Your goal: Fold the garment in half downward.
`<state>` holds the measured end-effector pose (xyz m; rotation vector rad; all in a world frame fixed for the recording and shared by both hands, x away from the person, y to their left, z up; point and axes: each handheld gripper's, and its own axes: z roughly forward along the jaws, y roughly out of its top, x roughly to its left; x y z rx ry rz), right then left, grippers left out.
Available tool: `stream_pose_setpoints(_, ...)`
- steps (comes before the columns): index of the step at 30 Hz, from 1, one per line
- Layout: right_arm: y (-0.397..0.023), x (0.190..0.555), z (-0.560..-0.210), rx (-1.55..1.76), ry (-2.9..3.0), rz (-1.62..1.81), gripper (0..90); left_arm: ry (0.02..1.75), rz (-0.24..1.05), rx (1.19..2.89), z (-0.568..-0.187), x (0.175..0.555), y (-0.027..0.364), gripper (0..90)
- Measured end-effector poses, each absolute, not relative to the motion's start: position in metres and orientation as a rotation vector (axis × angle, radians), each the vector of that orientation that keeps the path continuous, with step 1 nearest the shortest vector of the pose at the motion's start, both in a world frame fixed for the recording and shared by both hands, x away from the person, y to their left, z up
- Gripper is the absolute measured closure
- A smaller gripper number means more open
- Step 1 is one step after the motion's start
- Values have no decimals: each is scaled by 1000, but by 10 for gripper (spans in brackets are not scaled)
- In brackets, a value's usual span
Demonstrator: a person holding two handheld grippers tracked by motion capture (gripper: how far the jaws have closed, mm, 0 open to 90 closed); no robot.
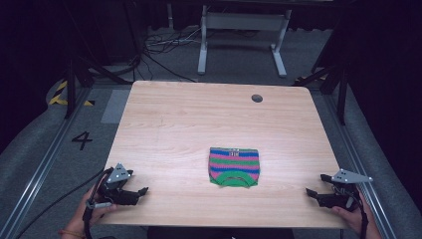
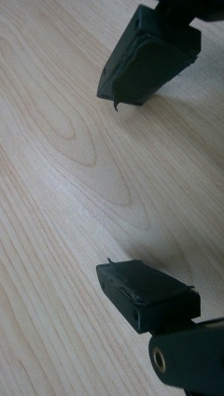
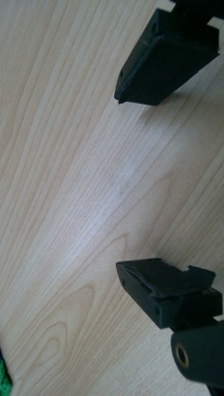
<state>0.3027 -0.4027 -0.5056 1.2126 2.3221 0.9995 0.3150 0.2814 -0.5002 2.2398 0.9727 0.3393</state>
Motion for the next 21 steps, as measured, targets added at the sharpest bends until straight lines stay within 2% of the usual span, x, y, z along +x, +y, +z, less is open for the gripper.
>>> stream_pose_setpoints(6, -403, 303, -506, 1212, 2322, 1000, 153, 1015, 342, 2238, -501, 317, 280, 74)
stream_pose_setpoints(14, -403, 303, -506, 1213, 2322, 999, 151, 1038, 339, 2243, -501, 318, 279, 39)
stream_pose_setpoints(21, -402, 305, -506, 1254, 2307, 970, 81, 1043, 337, 2249, -502, 321, 278, 0)
